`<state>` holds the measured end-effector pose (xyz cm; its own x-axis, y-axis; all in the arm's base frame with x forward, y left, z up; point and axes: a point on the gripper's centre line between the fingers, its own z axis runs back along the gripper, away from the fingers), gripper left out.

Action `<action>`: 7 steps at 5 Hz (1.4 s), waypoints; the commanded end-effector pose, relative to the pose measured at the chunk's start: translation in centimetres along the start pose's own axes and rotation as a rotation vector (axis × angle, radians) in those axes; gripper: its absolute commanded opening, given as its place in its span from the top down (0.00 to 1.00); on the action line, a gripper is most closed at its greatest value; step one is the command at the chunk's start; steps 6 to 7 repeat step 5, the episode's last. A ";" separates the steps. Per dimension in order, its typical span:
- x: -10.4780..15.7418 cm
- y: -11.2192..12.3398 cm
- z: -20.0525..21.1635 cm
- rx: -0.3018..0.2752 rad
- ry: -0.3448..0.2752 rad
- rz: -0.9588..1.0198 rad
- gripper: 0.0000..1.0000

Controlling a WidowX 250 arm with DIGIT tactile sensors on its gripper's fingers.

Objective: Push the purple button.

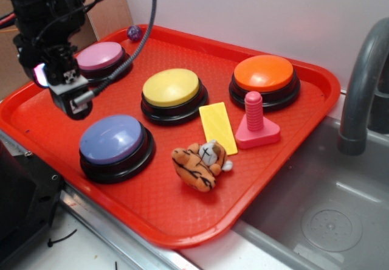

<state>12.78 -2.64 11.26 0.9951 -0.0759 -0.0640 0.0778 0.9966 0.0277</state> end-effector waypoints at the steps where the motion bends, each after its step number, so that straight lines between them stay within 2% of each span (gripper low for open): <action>1: 0.6 0.2 2.1 0.021 -0.048 0.020 0.00; 4: 0.7 0.2 3.9 0.002 -0.079 0.025 0.00; 5: 0.4 0.4 4.7 0.011 -0.103 0.036 0.00; 7: 0.4 0.4 4.7 0.011 -0.103 0.036 0.00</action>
